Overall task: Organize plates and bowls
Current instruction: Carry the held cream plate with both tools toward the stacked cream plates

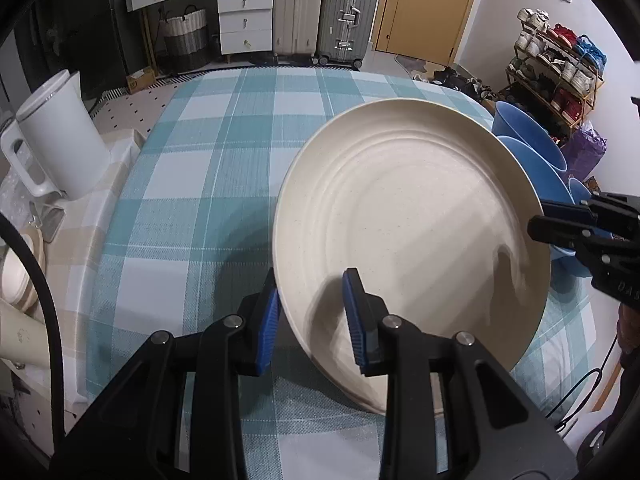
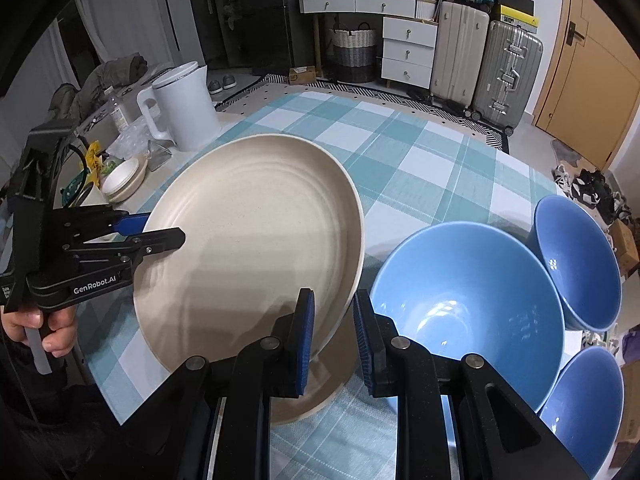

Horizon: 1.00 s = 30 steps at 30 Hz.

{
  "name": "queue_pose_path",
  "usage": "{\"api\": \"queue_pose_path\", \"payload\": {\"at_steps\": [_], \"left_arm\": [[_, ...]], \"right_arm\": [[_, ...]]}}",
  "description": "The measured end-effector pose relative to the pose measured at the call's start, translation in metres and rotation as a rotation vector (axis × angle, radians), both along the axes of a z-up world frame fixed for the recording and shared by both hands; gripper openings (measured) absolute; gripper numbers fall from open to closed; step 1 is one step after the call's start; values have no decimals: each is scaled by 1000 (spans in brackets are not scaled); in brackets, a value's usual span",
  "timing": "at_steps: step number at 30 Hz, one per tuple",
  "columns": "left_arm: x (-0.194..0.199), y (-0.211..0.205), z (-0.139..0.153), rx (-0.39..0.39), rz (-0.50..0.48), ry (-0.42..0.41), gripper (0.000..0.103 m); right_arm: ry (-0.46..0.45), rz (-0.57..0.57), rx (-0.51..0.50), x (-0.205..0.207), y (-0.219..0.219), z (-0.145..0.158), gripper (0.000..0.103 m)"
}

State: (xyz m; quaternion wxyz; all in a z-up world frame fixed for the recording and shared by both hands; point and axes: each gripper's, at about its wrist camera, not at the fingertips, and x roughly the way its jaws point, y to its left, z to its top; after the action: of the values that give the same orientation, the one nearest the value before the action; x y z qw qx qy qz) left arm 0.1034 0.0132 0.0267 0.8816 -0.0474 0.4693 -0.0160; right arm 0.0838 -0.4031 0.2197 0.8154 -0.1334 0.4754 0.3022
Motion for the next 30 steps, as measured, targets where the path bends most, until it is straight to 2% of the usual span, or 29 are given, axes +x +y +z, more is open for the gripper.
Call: {"api": "queue_pose_path", "payload": {"at_steps": [16,30], "left_arm": [[-2,-4,-28,15,-13,38,26],[1,-14,-37,55,-25,37,26]], "right_arm": [[30,-30,1,-20,-5,-25,22],[27,-56,-11,-29,-12,-34,22]]}}
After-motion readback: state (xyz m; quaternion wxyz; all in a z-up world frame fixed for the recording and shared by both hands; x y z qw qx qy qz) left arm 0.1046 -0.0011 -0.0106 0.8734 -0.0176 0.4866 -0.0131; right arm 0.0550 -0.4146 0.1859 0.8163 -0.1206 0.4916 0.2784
